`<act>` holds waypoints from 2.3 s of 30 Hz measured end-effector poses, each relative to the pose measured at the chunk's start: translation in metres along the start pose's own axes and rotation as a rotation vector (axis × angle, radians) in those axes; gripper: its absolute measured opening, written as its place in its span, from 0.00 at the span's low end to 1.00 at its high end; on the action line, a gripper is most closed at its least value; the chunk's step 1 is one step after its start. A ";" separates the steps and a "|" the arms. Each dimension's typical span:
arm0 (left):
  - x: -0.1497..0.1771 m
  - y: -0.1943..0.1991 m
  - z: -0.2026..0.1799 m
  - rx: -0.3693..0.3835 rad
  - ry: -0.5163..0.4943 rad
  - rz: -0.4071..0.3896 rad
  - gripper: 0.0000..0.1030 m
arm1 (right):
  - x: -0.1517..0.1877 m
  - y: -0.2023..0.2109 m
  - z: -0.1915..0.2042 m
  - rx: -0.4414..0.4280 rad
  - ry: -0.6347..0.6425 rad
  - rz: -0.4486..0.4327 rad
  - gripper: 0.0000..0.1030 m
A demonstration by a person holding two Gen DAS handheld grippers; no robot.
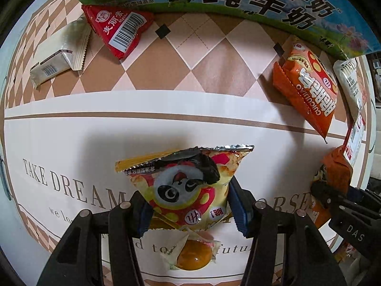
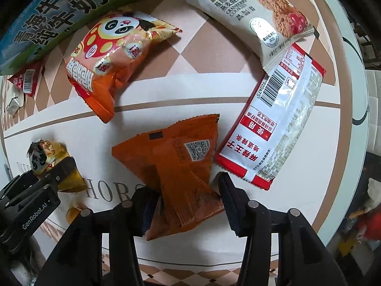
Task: Organize snacks
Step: 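Grasp the panda-print bag with the left tool while the right grasps the orange bag, then carry both bags into the cardboard box and open both tools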
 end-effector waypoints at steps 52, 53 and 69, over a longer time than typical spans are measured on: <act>-0.284 0.146 0.050 -0.072 0.014 -0.195 0.49 | -0.284 0.203 0.052 0.039 0.011 -0.357 0.40; -0.288 0.142 0.050 -0.075 0.011 -0.186 0.49 | -0.288 0.201 0.051 0.041 0.008 -0.350 0.40; -0.308 0.140 0.044 -0.045 0.009 -0.191 0.91 | -0.306 0.189 0.056 0.072 0.034 -0.292 0.85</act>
Point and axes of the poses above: each gripper's, at about its wrist camera, not at the fingertips, and y roughly against the way its jaws point, z to its left, x to its underside, the point moved 6 cm from there along -y, roughly the way its jaws point, and after that the axes turned 3 degrees about -x, right-handed, at the moved point
